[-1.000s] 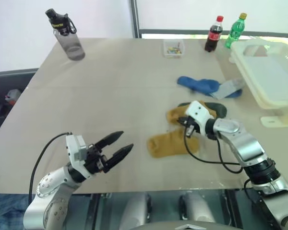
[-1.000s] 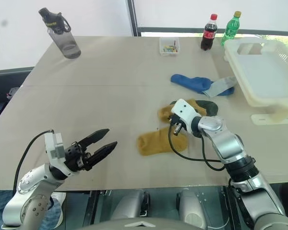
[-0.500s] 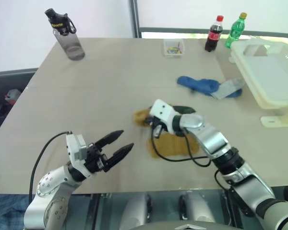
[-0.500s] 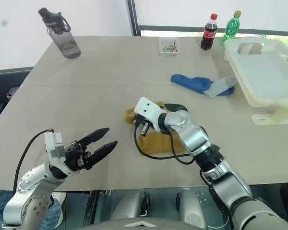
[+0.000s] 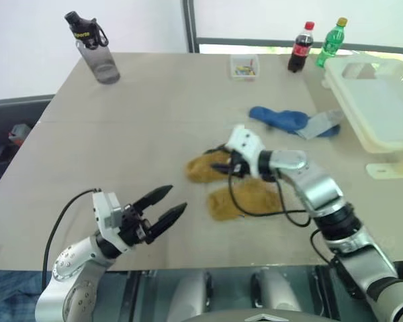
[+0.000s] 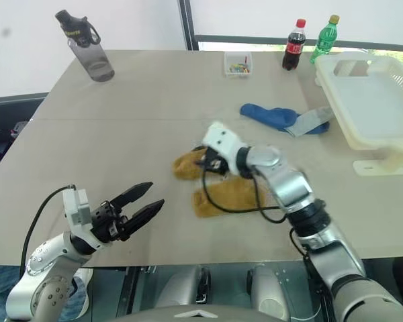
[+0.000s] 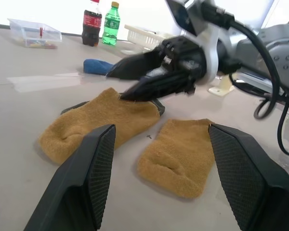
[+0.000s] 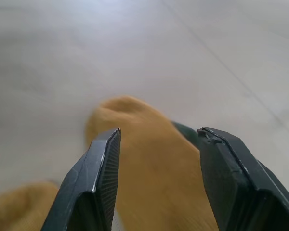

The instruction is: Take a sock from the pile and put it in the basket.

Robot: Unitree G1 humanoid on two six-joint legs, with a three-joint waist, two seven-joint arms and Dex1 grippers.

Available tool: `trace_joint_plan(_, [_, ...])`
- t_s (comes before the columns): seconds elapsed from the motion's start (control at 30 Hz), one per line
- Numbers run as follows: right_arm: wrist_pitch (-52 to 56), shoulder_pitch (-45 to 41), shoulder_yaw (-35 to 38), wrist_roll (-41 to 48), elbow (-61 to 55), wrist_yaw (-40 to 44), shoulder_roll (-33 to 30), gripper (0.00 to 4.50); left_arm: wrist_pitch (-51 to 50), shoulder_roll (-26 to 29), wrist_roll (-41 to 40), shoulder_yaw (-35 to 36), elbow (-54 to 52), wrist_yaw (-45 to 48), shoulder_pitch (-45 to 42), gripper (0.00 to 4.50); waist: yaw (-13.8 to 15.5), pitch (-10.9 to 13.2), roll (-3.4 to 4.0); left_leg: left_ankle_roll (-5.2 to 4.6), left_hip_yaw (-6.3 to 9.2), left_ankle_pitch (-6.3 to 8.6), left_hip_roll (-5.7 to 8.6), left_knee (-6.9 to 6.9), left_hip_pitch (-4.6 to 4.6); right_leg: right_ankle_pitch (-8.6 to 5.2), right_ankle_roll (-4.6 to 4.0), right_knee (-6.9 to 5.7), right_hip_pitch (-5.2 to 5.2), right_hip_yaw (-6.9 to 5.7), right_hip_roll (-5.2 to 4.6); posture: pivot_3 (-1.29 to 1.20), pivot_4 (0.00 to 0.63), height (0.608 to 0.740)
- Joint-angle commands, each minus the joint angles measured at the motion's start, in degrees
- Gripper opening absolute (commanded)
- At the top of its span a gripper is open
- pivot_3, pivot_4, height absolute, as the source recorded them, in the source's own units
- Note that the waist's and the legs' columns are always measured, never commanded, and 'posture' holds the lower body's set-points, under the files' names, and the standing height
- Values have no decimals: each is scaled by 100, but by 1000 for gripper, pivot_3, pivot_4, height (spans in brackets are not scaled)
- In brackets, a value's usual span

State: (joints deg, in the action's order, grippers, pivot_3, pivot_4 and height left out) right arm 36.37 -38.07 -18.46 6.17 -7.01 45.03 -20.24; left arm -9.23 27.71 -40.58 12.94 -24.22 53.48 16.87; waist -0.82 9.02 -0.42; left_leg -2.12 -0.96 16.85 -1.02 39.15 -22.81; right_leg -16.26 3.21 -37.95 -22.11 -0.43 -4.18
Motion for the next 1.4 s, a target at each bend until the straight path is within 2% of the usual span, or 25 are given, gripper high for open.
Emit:
trace_joint_plan(0.03, [237,36,450,192,-298,184,-462,2609,105,-9,17,-18,-96,47,-57,3298,0,2,2,-1,1,1,-2,-1,0,0,0,0,0,-1,-3,0,150,740])
trace_joint_plan(0.23, [226,75,765,62,499,-13,-963,2609,110,15,330,-188,315,-19,-497,3298,2,3,5,-6,-1,3,-6,-3,2,0,-1,-1,0,-1,0,0,150,740])
trace_joint_plan(0.4, [125,36,710,6,902,-58,-1027,2609,164,-135,967,-522,1185,-380,-1597,3298,20,5,7,-7,-5,2,-1,-2,2,0,1,-4,0,0,16,0,150,740])
trace_joint_plan(0.53, [59,78,672,-25,1005,-45,-1045,2609,54,-295,1634,-965,1936,-775,-2515,3298,22,5,6,4,-7,-5,7,1,-2,1,2,-2,0,0,15,0,150,740])
trace_joint_plan(0.73, [322,187,828,166,635,-6,-1077,2609,-472,-384,2171,-1383,2338,-1197,-3106,3298,5,6,5,14,-17,-10,6,0,-8,0,3,3,-8,11,17,0,150,740])
trace_joint_plan(0.9, [854,438,1057,550,-113,-19,-1104,2609,-1075,-413,1895,-982,2022,-1602,-3201,3298,8,6,5,13,-16,-10,1,1,-9,1,4,-1,-8,11,16,0,150,740])
trace_joint_plan(1.13, [1461,899,981,944,-996,-150,-1063,2609,-1624,-59,1602,-626,1287,-1617,-2645,3298,7,6,5,14,-14,-10,-5,0,-8,1,3,-1,-8,11,13,0,150,740])
trace_joint_plan(1.4, [1470,926,619,848,-868,-498,-703,2609,-1724,-171,1616,-580,1817,-1701,-2732,3298,27,6,4,16,-8,-11,-2,1,-6,1,3,-7,-7,5,12,0,150,740])
